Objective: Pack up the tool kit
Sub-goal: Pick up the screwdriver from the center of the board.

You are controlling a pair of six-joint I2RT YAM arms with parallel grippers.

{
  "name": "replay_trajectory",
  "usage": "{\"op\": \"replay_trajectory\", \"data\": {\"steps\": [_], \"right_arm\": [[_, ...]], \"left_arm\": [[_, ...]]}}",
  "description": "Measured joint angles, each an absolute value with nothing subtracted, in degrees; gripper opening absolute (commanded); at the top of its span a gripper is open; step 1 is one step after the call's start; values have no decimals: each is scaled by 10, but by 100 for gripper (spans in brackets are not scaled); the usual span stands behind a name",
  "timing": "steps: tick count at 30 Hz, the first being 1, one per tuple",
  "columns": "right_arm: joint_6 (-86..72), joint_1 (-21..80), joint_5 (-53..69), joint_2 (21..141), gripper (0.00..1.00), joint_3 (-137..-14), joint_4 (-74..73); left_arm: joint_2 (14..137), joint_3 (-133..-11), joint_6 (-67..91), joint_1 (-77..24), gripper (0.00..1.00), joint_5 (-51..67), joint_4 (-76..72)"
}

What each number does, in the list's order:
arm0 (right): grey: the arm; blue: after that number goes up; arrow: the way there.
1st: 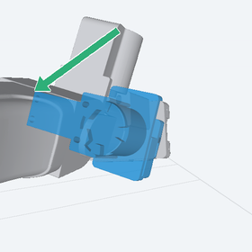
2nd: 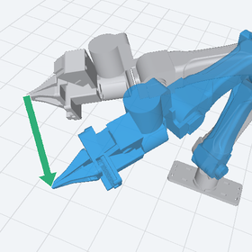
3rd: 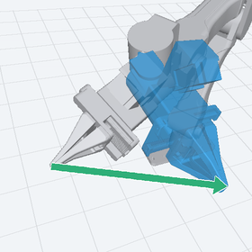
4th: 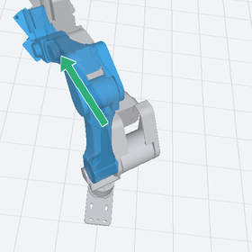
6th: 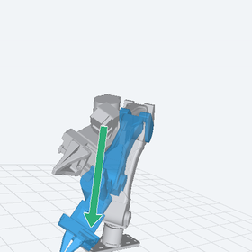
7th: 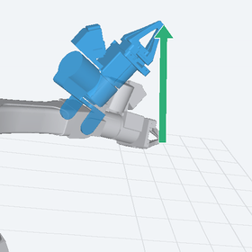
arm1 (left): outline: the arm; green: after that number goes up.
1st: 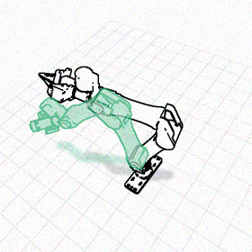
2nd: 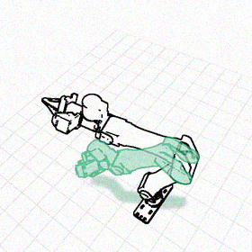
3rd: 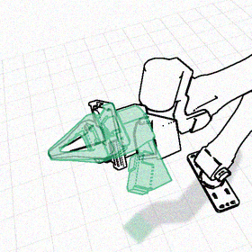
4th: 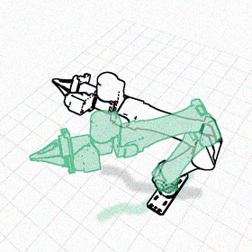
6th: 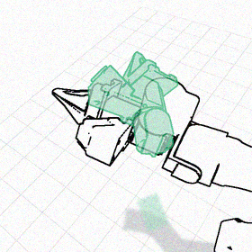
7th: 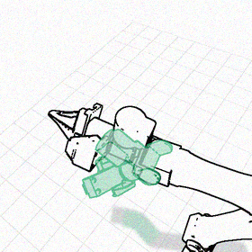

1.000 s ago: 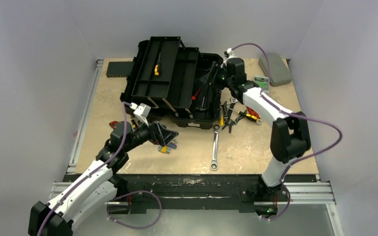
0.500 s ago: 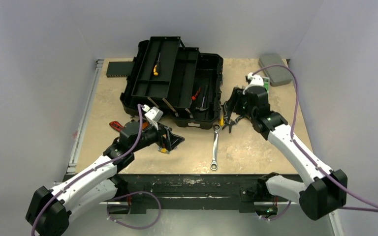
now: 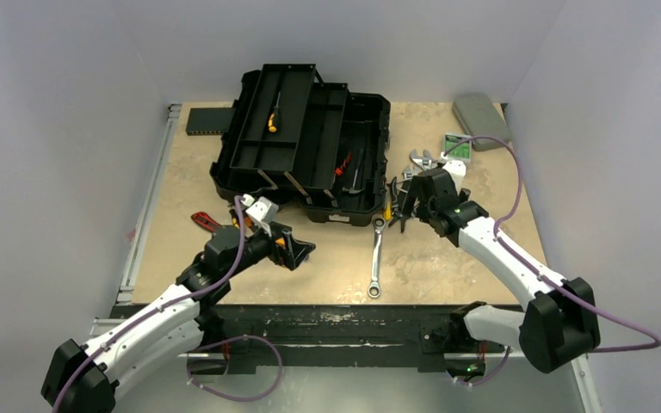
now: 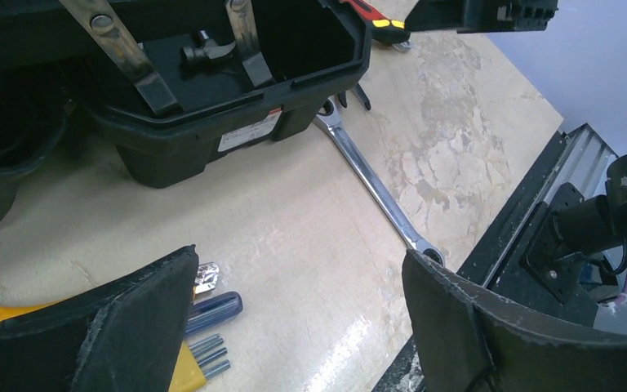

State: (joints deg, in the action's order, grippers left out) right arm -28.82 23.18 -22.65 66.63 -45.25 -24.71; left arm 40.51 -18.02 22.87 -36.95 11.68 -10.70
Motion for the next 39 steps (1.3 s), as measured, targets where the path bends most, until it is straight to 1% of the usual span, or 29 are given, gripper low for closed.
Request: {"op": "replay_trajectory", "data": {"steps": [3, 6, 9, 14, 18, 23, 29, 34, 35, 37, 38, 39], "right_arm": [[-383, 229, -292, 696, 86, -482, -273], [-517, 226, -345, 706, 89, -504, -296], [-633, 219, -369, 712, 90, -508, -301], [-770, 186, -359, 746, 90, -507, -282], [-846, 148, -333, 799, 84, -505, -265], [-927, 110, -293, 836, 78, -472, -210], [-992, 92, -274, 870, 73, -440, -160], [-1021, 83, -274, 889, 59, -439, -124], [-1022, 82, -274, 889, 52, -437, -120], [-1027, 78, -275, 889, 32, -431, -115], [-1027, 76, -275, 889, 26, -429, -115], [-1028, 74, -275, 888, 21, -427, -117]], "left_arm": [[405, -174, 229, -370, 91, 115, -117], [409, -171, 229, -372, 91, 115, -130], [422, -170, 230, -373, 91, 115, -141], [437, -170, 229, -373, 91, 115, -146], [439, -170, 229, -373, 90, 115, -152], [442, -170, 229, -373, 91, 115, -156], [444, -170, 229, -373, 91, 112, -156], [445, -170, 229, -373, 90, 110, -156], [445, -170, 229, -373, 90, 110, -156], [448, -170, 229, -373, 90, 110, -156], [448, -170, 229, -373, 90, 110, -156], [449, -170, 229, -373, 90, 110, -155]]}}
